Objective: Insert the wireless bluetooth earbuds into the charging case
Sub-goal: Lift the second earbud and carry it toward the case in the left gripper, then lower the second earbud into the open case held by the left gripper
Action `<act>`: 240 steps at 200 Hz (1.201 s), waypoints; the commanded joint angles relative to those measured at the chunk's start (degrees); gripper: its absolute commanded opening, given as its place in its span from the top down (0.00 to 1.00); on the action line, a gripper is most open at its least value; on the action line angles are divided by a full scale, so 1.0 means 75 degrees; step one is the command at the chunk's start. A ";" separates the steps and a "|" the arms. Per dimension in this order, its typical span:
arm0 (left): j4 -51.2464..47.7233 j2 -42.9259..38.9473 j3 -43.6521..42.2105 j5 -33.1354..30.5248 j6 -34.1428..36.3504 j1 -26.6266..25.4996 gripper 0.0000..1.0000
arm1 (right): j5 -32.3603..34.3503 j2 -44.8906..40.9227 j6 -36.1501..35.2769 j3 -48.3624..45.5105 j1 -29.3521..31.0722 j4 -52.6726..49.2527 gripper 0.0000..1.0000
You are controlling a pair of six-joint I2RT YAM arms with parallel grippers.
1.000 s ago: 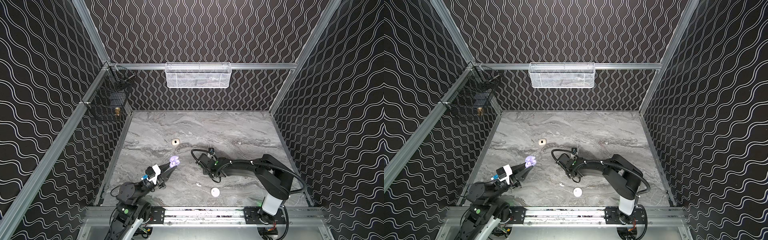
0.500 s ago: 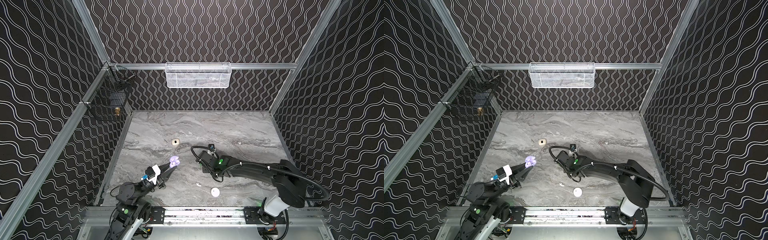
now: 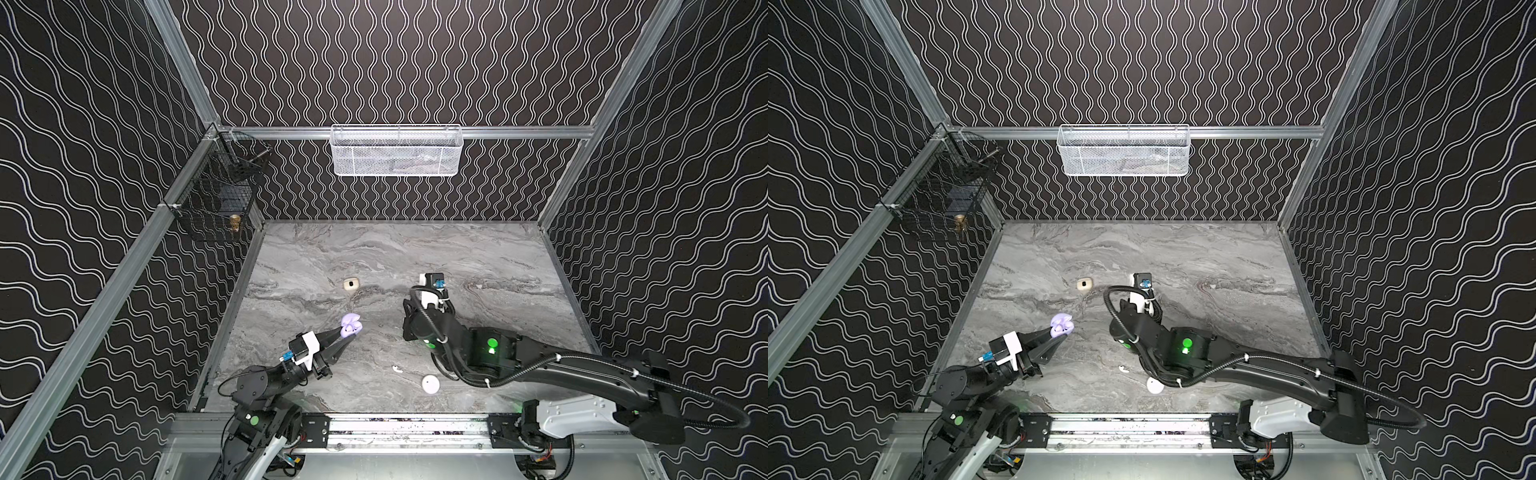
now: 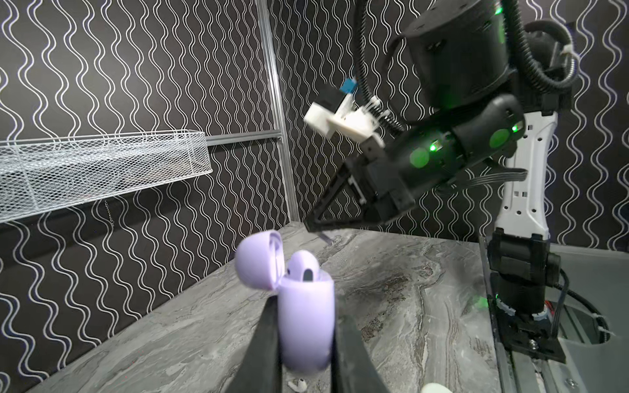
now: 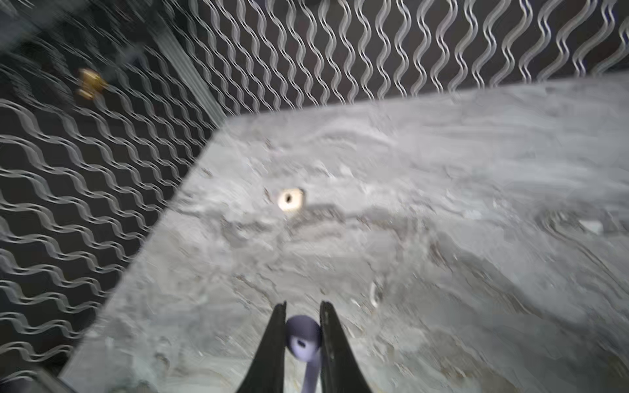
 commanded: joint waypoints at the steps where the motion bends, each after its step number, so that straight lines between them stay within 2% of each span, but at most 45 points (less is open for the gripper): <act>1: 0.0763 0.0106 0.0046 0.0074 -0.0496 -0.0003 1.00 | 0.0311 -0.0348 -0.1286 -0.0289 0.0248 0.2098 0.91; 50: 0.1653 0.0208 -0.0072 0.0270 -0.1261 -0.0011 1.00 | -0.0138 -0.0294 -0.3271 -0.0267 0.0924 0.4612 0.91; 94: 0.2268 0.0394 -0.0062 0.0251 -0.1850 -0.0001 1.00 | -0.1017 0.0047 -0.4206 -0.0343 0.1070 0.6227 0.90; 128: 0.2511 0.0562 0.0036 0.0120 -0.2256 -0.0003 1.00 | -0.1844 0.0281 -0.4597 -0.0406 0.1118 0.6984 0.89; 168: 0.2592 0.0688 0.0083 0.0040 -0.2554 -0.0006 1.00 | -0.2416 0.0539 -0.4863 -0.0690 0.1117 0.8013 0.87; 240: 0.2428 0.0498 0.0218 -0.0052 -0.2694 -0.0006 1.00 | -0.2697 0.0949 -0.4854 -0.0974 0.1117 0.8620 0.87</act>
